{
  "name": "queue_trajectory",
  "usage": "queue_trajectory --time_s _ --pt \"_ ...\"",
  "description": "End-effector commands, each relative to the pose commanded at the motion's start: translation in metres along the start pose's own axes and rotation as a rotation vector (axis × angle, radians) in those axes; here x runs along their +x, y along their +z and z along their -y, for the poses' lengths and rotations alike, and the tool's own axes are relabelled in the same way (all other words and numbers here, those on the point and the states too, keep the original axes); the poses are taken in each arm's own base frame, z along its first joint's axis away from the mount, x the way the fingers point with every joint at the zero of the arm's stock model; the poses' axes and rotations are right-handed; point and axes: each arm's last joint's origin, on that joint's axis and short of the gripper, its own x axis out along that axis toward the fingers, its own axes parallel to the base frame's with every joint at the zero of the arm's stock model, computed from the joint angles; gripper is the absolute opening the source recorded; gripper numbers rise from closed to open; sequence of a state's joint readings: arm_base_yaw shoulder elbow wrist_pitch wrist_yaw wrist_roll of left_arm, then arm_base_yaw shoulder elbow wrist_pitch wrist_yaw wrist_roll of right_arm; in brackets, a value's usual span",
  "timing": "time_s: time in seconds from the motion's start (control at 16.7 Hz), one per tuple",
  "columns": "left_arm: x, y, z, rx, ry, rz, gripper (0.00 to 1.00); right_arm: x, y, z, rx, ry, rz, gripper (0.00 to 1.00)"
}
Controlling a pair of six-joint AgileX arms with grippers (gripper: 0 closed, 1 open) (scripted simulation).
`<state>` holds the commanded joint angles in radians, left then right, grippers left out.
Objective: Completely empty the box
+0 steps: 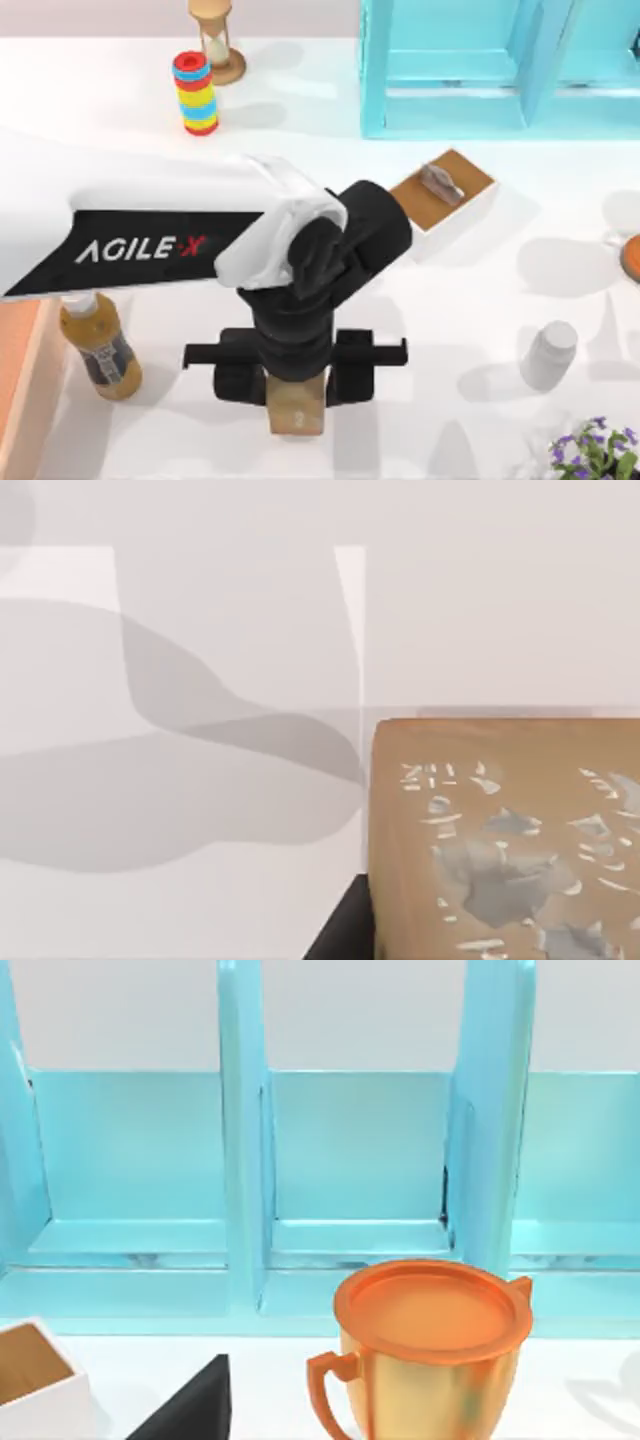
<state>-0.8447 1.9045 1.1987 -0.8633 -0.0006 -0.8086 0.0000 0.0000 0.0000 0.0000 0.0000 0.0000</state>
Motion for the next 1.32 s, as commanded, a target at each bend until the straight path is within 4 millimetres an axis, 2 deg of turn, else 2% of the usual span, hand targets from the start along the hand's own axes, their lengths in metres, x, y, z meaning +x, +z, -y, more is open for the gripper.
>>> queue_trajectory --time_s 0.54,1.14,1.32 --pt "0.0 0.0 0.0 0.0 0.0 0.0 0.98 0.0 0.0 0.0 0.0 0.0 0.0 1.0" --pt "-0.001 0.0 0.0 0.0 0.0 0.0 1.0 0.0 0.0 0.0 0.0 0.0 0.0 1.0" --pt "-0.015 0.001 0.001 0.0 0.0 0.0 1.0 0.0 0.0 0.0 0.0 0.0 0.0 1.0"
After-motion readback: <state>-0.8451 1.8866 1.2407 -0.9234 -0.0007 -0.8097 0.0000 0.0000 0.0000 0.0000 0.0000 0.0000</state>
